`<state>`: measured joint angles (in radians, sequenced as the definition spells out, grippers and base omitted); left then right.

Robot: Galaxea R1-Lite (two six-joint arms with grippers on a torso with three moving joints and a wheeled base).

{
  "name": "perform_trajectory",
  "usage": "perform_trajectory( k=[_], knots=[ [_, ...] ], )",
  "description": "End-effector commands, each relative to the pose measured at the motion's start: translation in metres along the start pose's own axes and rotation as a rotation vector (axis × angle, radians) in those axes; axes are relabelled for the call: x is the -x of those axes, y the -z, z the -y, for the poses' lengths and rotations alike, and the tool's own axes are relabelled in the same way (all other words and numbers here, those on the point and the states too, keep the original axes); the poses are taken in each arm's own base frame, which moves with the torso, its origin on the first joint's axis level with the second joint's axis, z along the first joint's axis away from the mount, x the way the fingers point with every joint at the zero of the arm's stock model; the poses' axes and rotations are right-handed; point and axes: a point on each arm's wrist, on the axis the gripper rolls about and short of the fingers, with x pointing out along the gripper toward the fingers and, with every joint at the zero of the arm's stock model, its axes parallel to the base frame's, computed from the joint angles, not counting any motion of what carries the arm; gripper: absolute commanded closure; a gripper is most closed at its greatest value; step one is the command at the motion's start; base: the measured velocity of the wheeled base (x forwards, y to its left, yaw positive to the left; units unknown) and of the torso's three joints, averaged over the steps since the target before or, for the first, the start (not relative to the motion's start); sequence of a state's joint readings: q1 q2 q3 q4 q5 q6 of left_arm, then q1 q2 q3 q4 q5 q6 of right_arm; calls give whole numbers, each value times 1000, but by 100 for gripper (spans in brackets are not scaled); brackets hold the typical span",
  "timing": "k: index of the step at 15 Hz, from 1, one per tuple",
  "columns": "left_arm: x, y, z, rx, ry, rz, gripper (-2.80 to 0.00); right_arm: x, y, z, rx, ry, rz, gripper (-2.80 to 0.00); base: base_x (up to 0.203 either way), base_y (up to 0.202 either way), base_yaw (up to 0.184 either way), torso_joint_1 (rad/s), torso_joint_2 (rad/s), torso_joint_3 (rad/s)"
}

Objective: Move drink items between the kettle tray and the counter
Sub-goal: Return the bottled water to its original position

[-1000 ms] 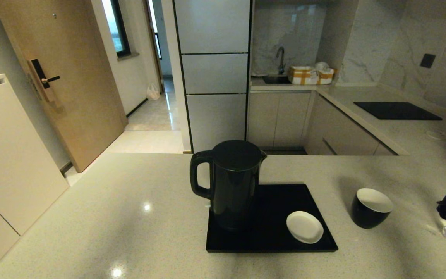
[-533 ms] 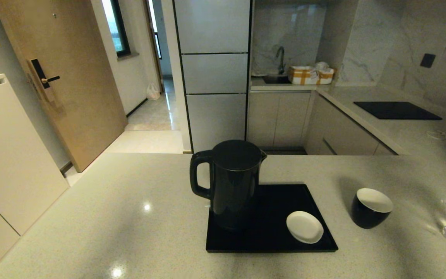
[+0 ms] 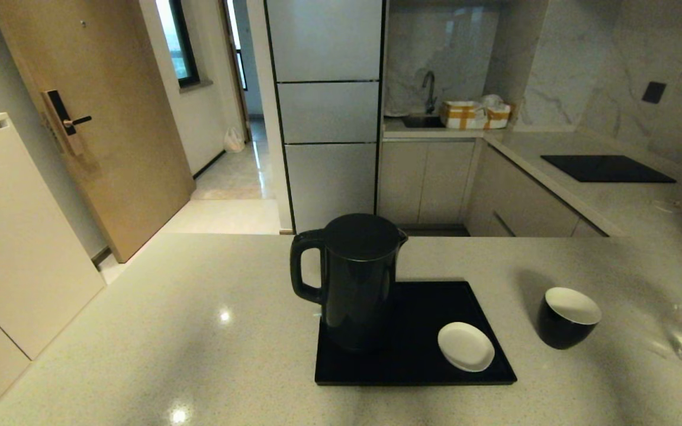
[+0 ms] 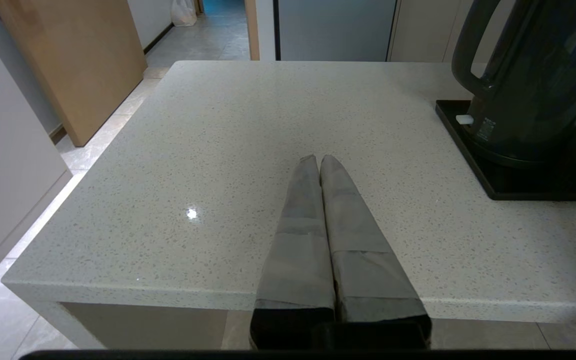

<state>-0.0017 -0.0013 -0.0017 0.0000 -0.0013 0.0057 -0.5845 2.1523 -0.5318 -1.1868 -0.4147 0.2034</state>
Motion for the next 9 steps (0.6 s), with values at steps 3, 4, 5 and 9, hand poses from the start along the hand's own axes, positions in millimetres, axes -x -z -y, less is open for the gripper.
perform_trajectory(
  k=[3,4,5,9],
  knots=[
    [0,0,0,0,-1,-1,0,-24,8,-9,0,2,2,-280,0,0,0,0,0,0],
    [0,0,0,0,-1,-1,0,-31,11,-12,1,2,0,-280,0,0,0,0,0,0],
    [0,0,0,0,0,0,0,-36,12,-14,-1,0,5,-280,0,0,0,0,0,0],
    [0,0,0,0,0,0,0,-59,15,-23,13,-3,30,-280,0,0,0,0,0,0]
  ],
)
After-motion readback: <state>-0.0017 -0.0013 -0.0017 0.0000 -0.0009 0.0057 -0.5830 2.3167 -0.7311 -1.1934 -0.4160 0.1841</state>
